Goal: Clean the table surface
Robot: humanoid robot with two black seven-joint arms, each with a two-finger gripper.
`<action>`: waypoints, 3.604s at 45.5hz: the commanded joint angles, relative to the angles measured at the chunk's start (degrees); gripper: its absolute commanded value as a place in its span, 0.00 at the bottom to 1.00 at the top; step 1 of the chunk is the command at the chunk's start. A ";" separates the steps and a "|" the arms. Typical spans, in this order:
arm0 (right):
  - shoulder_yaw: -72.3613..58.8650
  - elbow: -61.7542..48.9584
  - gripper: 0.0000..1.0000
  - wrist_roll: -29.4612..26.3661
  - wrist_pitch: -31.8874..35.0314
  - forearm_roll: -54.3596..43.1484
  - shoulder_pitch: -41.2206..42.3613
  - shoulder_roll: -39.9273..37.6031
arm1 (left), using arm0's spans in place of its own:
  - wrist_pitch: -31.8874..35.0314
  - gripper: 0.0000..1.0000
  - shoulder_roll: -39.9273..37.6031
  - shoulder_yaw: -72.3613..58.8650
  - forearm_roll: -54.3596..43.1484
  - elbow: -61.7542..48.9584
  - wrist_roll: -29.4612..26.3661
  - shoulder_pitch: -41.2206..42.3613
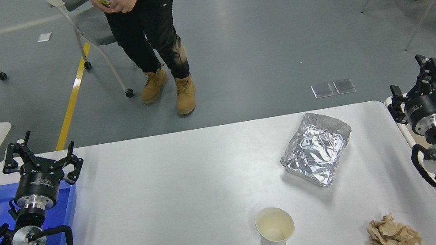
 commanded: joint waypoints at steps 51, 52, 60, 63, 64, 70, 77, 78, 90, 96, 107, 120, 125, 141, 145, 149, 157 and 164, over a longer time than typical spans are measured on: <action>0.00 -0.17 0.98 0.00 -0.09 0.00 0.35 0.62 | 0.03 1.00 0.00 -0.07 0.00 0.04 0.00 0.00; -0.08 -0.17 0.98 0.00 -0.09 0.00 0.43 0.62 | -0.06 1.00 0.00 -0.07 0.00 -0.05 0.00 0.00; -0.17 -0.08 0.98 0.00 -0.09 0.00 0.70 0.97 | -0.06 1.00 0.00 -0.07 0.00 0.04 0.00 0.00; -0.17 -0.17 0.98 0.00 -0.09 0.00 1.05 0.97 | 0.03 1.00 0.00 -0.07 0.00 0.04 0.00 0.00; -0.17 -0.17 0.98 0.00 -0.09 -0.09 1.14 0.97 | -0.06 1.00 0.00 -0.07 0.00 -0.05 0.00 0.00; -1.05 -0.08 0.98 0.00 -0.18 -0.62 2.45 0.62 | -0.06 1.00 0.00 -0.07 0.00 -0.05 0.00 0.00; -7.37 -0.17 0.98 0.00 -0.27 -0.53 5.97 0.00 | 0.03 1.00 0.00 -0.07 0.00 -0.05 0.00 0.00; -8.42 -0.17 0.98 0.00 -0.36 -0.35 6.67 -0.35 | 0.03 1.00 0.00 -0.07 0.00 0.04 0.00 0.00; -26.44 -0.17 0.98 -0.18 0.26 -0.09 15.37 -6.24 | -0.06 1.00 0.00 -0.07 0.00 -0.05 0.00 0.00; -35.14 0.53 0.98 -0.26 0.52 -0.18 20.55 -7.73 | 0.03 1.00 0.00 -0.07 0.00 0.04 0.00 0.00; -52.89 0.80 0.98 -0.44 3.77 -0.18 31.54 -8.61 | -0.06 1.00 0.00 -0.07 0.00 -0.05 0.00 0.00; -68.98 1.06 0.98 -0.53 14.31 -5.97 44.11 -7.03 | -0.06 1.00 0.00 -0.07 0.00 0.04 0.00 0.00; -74.52 0.89 0.98 -0.53 17.30 -12.56 48.94 -5.54 | 0.03 1.00 0.00 -0.07 0.00 -0.05 0.00 0.00; -77.16 0.88 0.98 -0.44 22.49 -30.75 57.12 3.07 | 0.03 1.00 0.00 -0.07 0.00 0.04 0.00 0.00; -77.34 0.97 0.98 -0.44 23.72 -36.02 57.30 5.88 | -0.06 1.00 0.00 -0.07 0.00 -0.05 0.00 0.00; -79.27 0.88 0.98 -0.35 24.60 -42.26 57.65 8.08 | -0.06 1.00 0.00 -0.07 0.00 0.04 0.00 0.00; -82.43 1.15 0.98 -0.18 25.22 -49.74 59.32 12.92 | -0.06 1.00 0.00 -0.07 0.00 0.04 0.00 0.00; -85.42 1.15 0.98 -0.18 28.46 -50.01 61.34 18.18 | 0.03 1.00 0.00 -0.07 0.00 -0.05 0.00 0.00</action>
